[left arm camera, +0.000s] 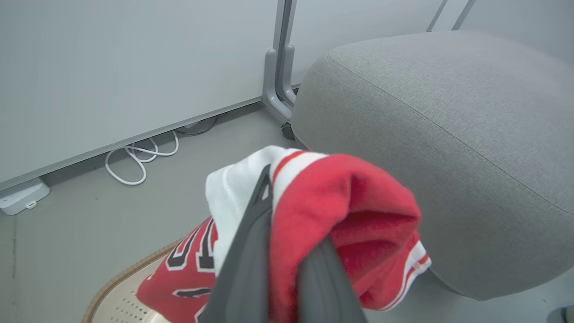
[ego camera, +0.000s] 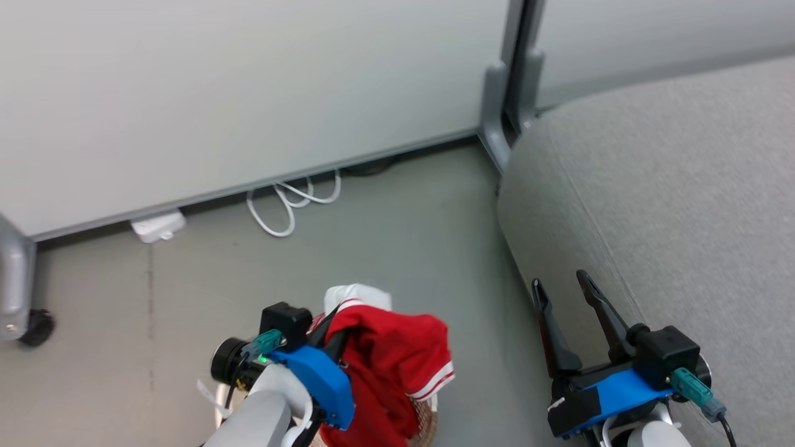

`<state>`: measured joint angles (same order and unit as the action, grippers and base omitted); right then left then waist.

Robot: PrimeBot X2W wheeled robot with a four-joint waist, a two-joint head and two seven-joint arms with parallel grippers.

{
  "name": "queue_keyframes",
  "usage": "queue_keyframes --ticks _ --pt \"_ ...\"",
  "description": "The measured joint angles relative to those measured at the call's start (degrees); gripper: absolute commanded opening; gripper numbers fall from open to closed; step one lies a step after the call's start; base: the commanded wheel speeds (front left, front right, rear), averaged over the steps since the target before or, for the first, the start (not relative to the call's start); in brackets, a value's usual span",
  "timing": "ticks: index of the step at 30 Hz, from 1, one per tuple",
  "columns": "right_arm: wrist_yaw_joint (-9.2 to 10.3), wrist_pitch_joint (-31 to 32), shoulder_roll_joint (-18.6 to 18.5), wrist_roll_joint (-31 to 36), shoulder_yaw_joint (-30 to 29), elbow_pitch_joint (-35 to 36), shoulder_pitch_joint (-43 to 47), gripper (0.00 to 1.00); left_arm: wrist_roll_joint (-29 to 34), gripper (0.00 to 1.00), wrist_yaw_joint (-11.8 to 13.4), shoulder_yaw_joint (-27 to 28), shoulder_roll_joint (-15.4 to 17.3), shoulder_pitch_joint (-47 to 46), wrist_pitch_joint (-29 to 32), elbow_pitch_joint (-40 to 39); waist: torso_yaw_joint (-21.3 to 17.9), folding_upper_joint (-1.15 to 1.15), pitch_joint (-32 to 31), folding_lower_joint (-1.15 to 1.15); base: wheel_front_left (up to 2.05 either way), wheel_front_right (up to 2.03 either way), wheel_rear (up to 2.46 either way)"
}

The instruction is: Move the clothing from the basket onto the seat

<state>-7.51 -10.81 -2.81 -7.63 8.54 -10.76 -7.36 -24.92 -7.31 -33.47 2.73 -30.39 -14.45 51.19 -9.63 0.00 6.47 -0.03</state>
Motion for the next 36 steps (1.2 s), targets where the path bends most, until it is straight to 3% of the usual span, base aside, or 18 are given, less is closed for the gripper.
queue_keyframes --ticks 7,14,25,36 --pt "0.00 1.8 0.0 -0.1 0.3 2.3 2.1 1.00 -5.8 0.00 0.0 -7.3 0.1 -4.2 2.5 -6.5 5.6 0.00 -5.5 0.01 0.00 0.00 0.00" --pt "0.01 2.4 0.0 -0.6 1.4 3.2 2.8 1.00 -11.3 0.00 0.7 -12.8 0.1 -9.4 4.7 -11.5 8.7 0.00 -7.9 0.02 0.00 0.00 0.00" --pt "0.00 2.7 0.0 -0.7 2.0 3.5 2.9 1.00 -17.8 0.00 3.7 -19.2 0.1 -15.2 5.7 -12.6 9.5 0.00 -8.4 0.02 0.00 0.00 0.00" --pt "0.01 3.8 0.0 -1.2 7.3 4.0 2.9 1.00 -22.0 0.00 4.2 -23.2 0.1 -16.9 4.2 -9.6 9.2 0.00 -7.7 0.03 0.00 0.00 0.00"
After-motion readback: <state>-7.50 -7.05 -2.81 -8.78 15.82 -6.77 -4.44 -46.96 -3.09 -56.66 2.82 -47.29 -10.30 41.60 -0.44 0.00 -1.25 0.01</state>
